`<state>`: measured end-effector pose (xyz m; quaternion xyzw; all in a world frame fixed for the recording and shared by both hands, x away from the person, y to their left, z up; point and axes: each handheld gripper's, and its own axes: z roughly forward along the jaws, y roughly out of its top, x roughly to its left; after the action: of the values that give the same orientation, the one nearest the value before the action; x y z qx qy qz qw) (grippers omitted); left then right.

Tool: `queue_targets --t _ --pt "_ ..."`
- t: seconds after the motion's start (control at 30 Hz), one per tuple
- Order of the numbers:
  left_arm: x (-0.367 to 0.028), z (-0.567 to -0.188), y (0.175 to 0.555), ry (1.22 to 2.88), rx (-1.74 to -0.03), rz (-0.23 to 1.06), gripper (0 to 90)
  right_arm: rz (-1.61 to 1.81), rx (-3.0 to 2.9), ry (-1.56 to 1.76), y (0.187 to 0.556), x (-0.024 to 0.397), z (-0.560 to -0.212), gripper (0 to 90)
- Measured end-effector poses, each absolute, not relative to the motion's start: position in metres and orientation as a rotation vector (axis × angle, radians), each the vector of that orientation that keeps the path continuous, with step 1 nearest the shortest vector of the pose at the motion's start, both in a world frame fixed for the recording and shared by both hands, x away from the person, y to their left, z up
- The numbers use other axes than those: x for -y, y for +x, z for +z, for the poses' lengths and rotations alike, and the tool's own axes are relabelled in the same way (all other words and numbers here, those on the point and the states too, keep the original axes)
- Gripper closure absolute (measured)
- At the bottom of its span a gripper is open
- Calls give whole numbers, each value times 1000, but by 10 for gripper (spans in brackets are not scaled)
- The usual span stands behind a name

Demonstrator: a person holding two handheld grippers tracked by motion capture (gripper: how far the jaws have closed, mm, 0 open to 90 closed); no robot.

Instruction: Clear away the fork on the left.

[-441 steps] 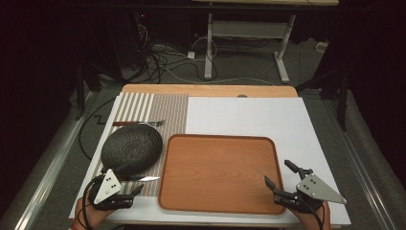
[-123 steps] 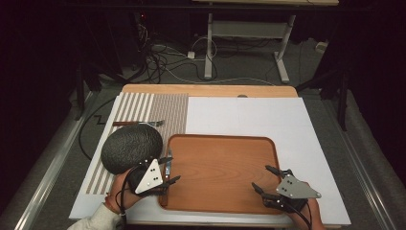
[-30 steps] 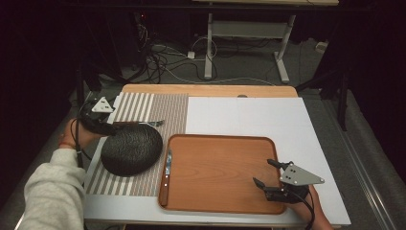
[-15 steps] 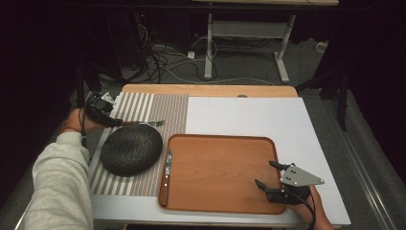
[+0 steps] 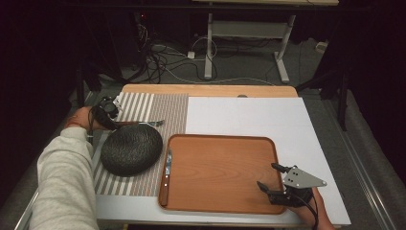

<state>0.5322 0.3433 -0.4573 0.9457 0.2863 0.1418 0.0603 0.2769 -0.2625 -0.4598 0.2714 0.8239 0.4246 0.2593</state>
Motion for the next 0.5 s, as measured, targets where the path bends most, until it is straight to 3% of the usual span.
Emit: queue_targets --t 0.27,0.5 --pt "-325 -454 548 2935 -802 338 456 1149 -2235 741 276 264 -460 242" --pt "-317 -454 551 2948 -743 302 550 1142 -2243 746 276 264 -461 244"
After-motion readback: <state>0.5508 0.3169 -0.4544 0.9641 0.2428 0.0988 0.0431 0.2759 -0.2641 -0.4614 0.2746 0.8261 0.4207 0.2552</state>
